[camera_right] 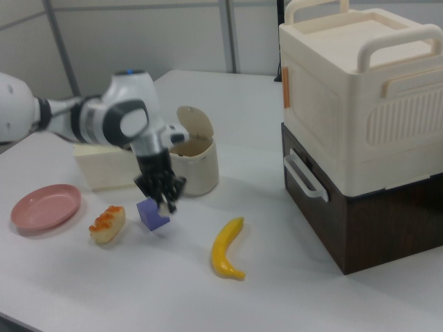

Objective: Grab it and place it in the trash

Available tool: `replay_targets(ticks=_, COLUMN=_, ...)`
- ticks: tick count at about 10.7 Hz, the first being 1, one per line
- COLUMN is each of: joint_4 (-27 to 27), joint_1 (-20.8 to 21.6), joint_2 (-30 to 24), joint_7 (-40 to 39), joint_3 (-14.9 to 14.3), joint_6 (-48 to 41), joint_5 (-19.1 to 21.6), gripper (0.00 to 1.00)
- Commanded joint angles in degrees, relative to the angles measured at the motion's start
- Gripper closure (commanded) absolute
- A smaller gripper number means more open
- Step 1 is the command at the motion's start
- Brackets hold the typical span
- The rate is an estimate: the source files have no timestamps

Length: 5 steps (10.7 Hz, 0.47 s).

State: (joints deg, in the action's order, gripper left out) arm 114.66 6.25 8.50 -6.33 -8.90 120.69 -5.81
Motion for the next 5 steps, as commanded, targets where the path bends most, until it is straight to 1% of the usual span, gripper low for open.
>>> replay_targets(ticks=1, joint_4=-6.9, joint_1=5.3, joint_2=-0.9, joint_7=6.1, joint_3=3.8, joint_6=-7.2, joint_5=5.8, gripper=0.9)
replay_targets(ticks=3, joint_4=-8.9, joint_1=10.9, joint_2=0.8, joint_7=16.7, joint_3=6.0, joint_6=-6.2, joint_5=6.0, gripper=0.9)
replay_targets(ticks=4, joint_4=-9.8, joint_1=12.2, joint_2=1.3, joint_7=19.9, joint_3=7.2, joint_6=-6.2, joint_5=6.0, gripper=0.9)
replay_targets(ticks=5, joint_4=-10.2, joint_1=13.0, joint_2=1.3, joint_7=21.1, joint_3=7.6, joint_6=-6.2, joint_5=6.0, gripper=0.9)
